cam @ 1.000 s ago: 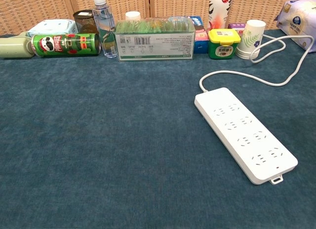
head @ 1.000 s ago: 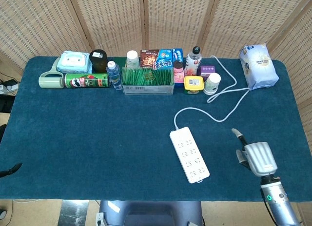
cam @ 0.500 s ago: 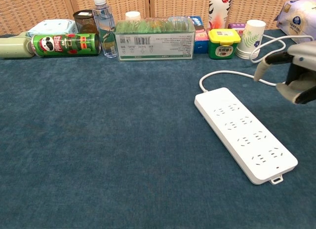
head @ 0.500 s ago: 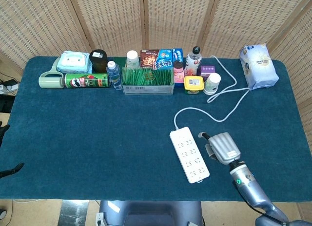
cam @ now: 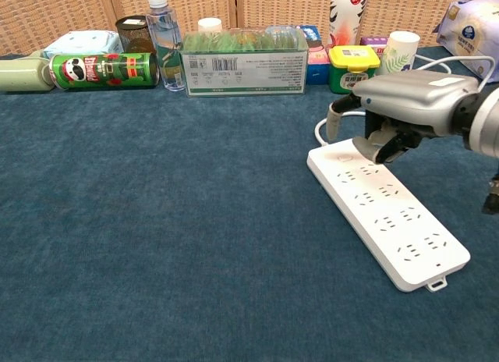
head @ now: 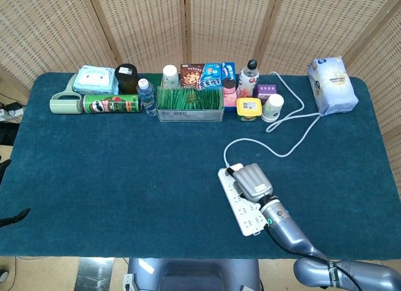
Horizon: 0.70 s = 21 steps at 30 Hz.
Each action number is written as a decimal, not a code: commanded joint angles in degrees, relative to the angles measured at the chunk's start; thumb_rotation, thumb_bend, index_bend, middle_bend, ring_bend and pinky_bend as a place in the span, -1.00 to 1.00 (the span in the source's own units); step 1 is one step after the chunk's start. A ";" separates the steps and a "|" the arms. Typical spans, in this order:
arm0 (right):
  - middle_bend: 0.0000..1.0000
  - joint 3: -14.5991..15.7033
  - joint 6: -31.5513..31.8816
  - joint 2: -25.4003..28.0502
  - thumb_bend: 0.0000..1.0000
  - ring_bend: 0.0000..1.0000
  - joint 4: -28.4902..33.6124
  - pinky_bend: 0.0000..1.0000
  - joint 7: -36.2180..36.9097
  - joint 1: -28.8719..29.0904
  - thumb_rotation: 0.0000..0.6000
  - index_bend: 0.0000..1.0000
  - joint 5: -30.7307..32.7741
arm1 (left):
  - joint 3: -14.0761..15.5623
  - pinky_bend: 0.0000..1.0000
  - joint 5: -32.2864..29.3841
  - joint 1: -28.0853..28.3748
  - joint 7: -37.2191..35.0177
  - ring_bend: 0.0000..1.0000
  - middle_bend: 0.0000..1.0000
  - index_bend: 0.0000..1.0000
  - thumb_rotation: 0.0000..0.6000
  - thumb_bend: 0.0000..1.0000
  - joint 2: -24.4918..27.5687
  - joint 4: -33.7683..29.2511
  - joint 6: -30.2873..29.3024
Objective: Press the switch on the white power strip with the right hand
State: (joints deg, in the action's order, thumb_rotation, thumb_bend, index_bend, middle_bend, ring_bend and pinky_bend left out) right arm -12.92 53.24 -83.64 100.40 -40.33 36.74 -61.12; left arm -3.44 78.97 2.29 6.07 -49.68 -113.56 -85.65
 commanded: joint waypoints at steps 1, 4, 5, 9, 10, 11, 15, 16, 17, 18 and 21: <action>0.96 0.15 0.83 -2.16 0.32 1.00 0.10 1.00 -3.38 2.35 1.00 -0.34 3.49 | 0.02 -0.96 0.03 -0.02 -0.36 -1.00 -1.00 -1.00 1.00 -0.74 0.19 0.06 0.05; 0.96 0.60 1.49 -2.95 0.32 1.00 -0.24 1.00 -4.66 3.31 1.00 -0.34 5.46 | 0.06 -0.96 0.04 -0.03 -0.71 -1.00 -1.00 -1.00 1.00 -0.74 0.35 0.12 0.14; 0.96 0.87 1.66 -3.12 0.32 1.00 -0.38 1.00 -4.97 3.57 1.00 -0.34 6.02 | 0.06 -0.96 0.02 -0.03 -0.83 -1.00 -1.00 -1.00 1.00 -0.74 0.41 0.14 0.17; 0.97 1.69 2.42 -3.43 0.32 1.00 -1.05 1.00 -5.31 4.22 1.00 -0.32 7.43 | 0.08 -0.96 -0.04 0.03 -1.05 -1.00 -1.00 -1.00 1.00 -0.74 0.52 0.17 0.34; 0.97 1.87 2.61 -3.43 0.32 1.00 -1.28 1.00 -5.30 4.37 1.00 -0.31 7.63 | 0.10 -0.96 0.00 0.06 -1.07 -1.00 -1.00 -1.00 1.00 -0.74 0.55 0.15 0.41; 0.97 2.08 2.84 -3.40 0.32 1.00 -1.58 1.00 -5.32 4.49 1.00 -0.30 7.78 | 0.12 -0.96 0.02 0.08 -1.08 -1.00 -1.00 -1.00 1.00 -0.74 0.58 0.14 0.45; 0.96 2.85 3.29 -2.60 0.32 1.00 -2.86 1.00 -4.31 4.57 1.00 -0.29 8.66 | 0.07 -0.96 -0.33 0.20 -1.09 -1.00 -1.00 -1.00 1.00 -0.74 0.61 0.10 0.70; 0.96 3.00 3.36 -2.45 0.32 1.00 -3.04 1.00 -4.04 4.62 1.00 -0.29 8.67 | 0.07 -0.96 -0.39 0.26 -1.06 -1.00 -1.00 -1.00 1.00 -0.74 0.61 0.08 0.82; 0.96 3.10 3.41 -2.37 0.32 1.00 -3.16 1.00 -3.87 4.65 1.00 -0.29 8.69 | 0.08 -0.96 -0.43 0.30 -1.03 -1.00 -1.00 -1.00 1.00 -0.74 0.61 0.07 0.91; 0.96 3.24 3.45 -2.25 0.32 1.00 -3.32 1.00 -3.61 4.70 1.00 -0.29 8.72 | 0.10 -0.96 -0.45 0.36 -0.98 -1.00 -1.00 -1.00 1.00 -0.74 0.62 0.03 1.04; 0.96 3.58 3.49 -2.05 0.32 1.00 -3.66 1.00 -2.40 4.75 1.00 -0.29 8.73 | 0.16 -0.96 -0.41 0.40 -1.08 -1.00 -1.00 -1.00 1.00 -0.74 0.72 -0.09 1.16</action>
State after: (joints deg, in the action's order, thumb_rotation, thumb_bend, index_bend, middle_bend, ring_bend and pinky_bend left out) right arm -9.50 56.70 -85.79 96.90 -43.16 41.46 -52.40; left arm -3.29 78.57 2.69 5.04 -48.99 -113.62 -84.49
